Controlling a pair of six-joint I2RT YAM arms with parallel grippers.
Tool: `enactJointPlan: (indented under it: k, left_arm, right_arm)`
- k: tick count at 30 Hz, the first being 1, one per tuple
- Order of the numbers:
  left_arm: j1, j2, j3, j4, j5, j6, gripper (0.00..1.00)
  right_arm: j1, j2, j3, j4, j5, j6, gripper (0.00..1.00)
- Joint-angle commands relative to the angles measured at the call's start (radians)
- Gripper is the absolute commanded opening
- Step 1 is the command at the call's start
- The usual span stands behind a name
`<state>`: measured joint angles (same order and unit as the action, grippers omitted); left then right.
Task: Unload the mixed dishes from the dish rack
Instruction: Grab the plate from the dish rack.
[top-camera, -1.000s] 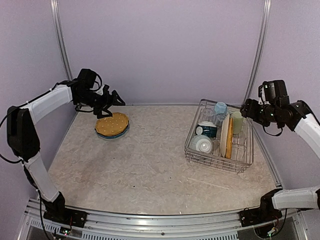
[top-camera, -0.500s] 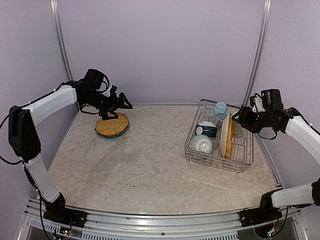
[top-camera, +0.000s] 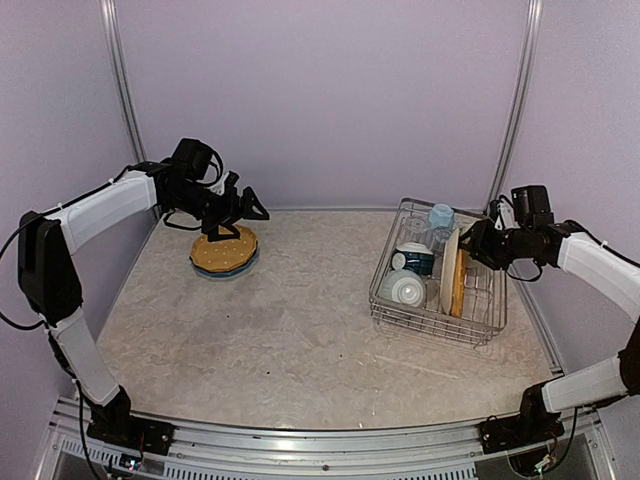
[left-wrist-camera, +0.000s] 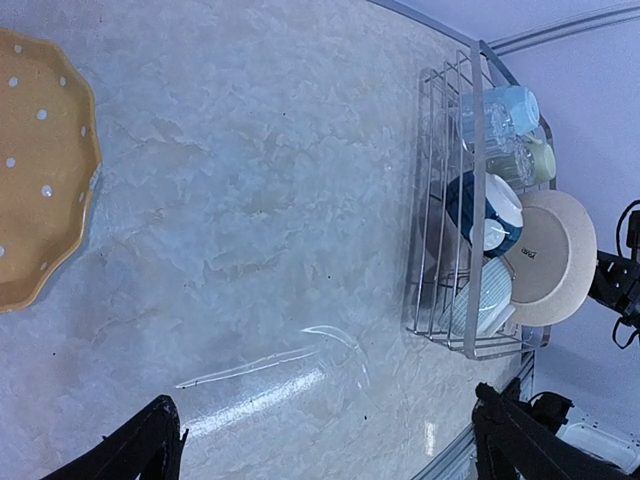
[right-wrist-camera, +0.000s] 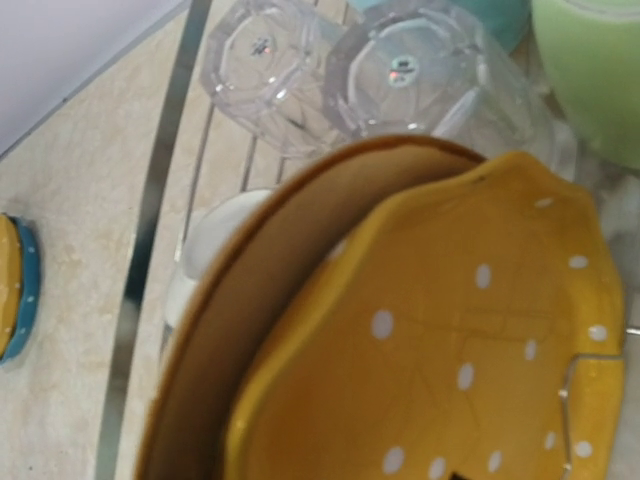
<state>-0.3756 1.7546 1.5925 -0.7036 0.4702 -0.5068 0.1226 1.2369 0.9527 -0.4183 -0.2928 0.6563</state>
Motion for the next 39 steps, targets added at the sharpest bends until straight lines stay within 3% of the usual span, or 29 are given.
enactJointPlan:
  k: [1, 5, 13, 18, 27, 33, 39]
  left_arm:
    - [-0.008, -0.008, -0.008, -0.013, 0.015, 0.017, 0.96]
    - [-0.01, -0.003, -0.007, -0.013, 0.028, 0.011, 0.96]
    - [-0.025, -0.009, -0.005, -0.016, 0.016, 0.016, 0.96]
    - [-0.033, -0.01, -0.004, -0.02, 0.01, 0.019, 0.96]
    - [-0.042, -0.001, 0.0, -0.026, 0.01, 0.022, 0.96]
    - [-0.043, 0.01, 0.007, -0.033, 0.007, 0.024, 0.96]
    - [-0.045, 0.021, 0.01, -0.04, 0.003, 0.027, 0.96]
  right_arm:
    - [-0.01, 0.025, -0.021, 0.008, 0.037, 0.009, 0.49]
    - [-0.002, 0.04, -0.021, -0.012, 0.097, 0.026, 0.48]
    - [0.095, 0.085, 0.078, -0.213, 0.425, 0.012, 0.46]
    - [0.118, 0.073, 0.087, -0.277, 0.518, 0.012, 0.44]
    - [0.133, 0.047, 0.061, -0.277, 0.54, 0.041, 0.41]
    - [0.132, 0.028, -0.019, -0.136, 0.415, 0.061, 0.41]
    - [0.133, 0.032, -0.003, -0.097, 0.416, 0.07, 0.29]
